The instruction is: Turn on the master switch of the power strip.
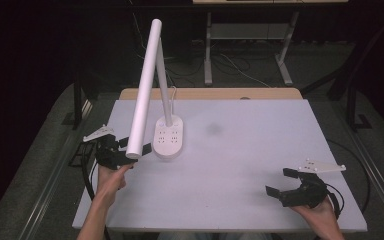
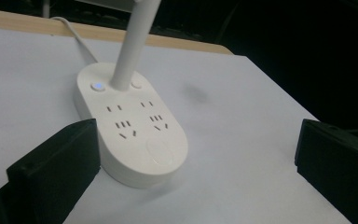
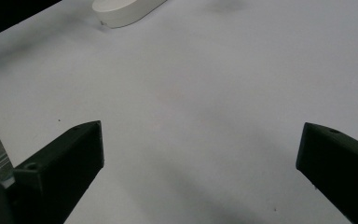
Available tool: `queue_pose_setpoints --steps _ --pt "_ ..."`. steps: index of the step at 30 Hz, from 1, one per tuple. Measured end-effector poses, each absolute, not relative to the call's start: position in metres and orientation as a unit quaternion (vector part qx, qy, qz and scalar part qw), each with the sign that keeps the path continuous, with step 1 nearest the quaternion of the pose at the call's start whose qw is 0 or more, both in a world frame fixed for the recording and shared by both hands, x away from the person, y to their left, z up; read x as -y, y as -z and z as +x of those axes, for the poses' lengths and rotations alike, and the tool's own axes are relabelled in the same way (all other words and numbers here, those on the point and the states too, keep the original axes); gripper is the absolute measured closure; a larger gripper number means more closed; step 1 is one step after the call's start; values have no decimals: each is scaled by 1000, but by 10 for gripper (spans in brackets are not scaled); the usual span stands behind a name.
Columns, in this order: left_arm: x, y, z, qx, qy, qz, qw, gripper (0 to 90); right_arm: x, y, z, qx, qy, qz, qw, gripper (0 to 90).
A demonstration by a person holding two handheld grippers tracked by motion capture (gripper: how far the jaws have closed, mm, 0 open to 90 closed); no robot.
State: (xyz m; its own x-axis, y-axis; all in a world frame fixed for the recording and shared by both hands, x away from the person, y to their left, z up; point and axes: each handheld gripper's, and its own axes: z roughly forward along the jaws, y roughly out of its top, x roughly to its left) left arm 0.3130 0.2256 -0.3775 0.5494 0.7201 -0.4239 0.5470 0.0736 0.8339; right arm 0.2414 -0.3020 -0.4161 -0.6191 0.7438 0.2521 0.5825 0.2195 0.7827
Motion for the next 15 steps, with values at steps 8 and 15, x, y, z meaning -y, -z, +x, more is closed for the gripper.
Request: queue_pose_setpoints --steps 8,15 --pt "-211 385 294 -447 -69 686 570 0 302 416 241 -776 -456 427 88 1" --pt "-192 394 280 -421 -63 713 558 0 302 416 240 -776 -458 425 90 1"
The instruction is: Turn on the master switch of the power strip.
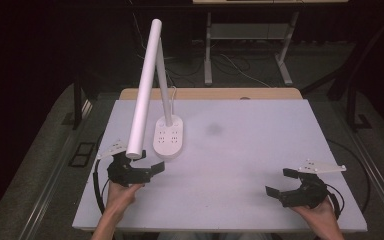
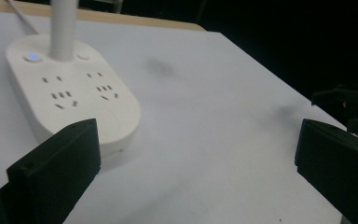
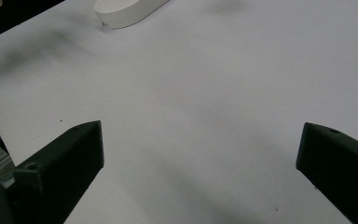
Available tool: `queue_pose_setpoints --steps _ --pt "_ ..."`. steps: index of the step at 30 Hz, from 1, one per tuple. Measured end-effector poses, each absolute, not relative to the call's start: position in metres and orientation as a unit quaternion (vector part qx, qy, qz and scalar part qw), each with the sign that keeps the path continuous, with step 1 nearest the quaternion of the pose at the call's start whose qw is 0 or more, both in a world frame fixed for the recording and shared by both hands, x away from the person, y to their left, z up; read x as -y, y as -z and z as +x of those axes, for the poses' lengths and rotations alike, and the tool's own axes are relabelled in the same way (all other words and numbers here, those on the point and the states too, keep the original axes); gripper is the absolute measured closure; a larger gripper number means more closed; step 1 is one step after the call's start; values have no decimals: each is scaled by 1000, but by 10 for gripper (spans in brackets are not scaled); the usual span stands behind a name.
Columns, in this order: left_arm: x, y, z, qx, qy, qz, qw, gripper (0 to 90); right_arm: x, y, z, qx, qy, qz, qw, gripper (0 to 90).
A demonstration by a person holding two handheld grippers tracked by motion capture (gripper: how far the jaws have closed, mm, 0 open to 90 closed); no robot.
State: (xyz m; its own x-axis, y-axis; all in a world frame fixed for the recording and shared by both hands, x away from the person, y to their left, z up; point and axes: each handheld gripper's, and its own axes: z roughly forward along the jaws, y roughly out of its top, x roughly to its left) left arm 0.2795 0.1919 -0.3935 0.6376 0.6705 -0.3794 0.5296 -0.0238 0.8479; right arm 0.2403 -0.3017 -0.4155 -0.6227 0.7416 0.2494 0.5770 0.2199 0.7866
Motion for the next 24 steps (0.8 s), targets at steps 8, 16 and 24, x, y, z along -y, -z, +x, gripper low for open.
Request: queue_pose_setpoints --steps 8,16,24 --pt "-177 406 269 -398 -55 741 539 0 302 415 239 -774 -460 425 89 1" --pt "-167 422 261 -362 -36 785 501 0 300 415 238 -776 -462 420 84 1" --pt "-167 426 261 -358 -29 789 498 0 298 415 237 -779 -462 417 80 1"
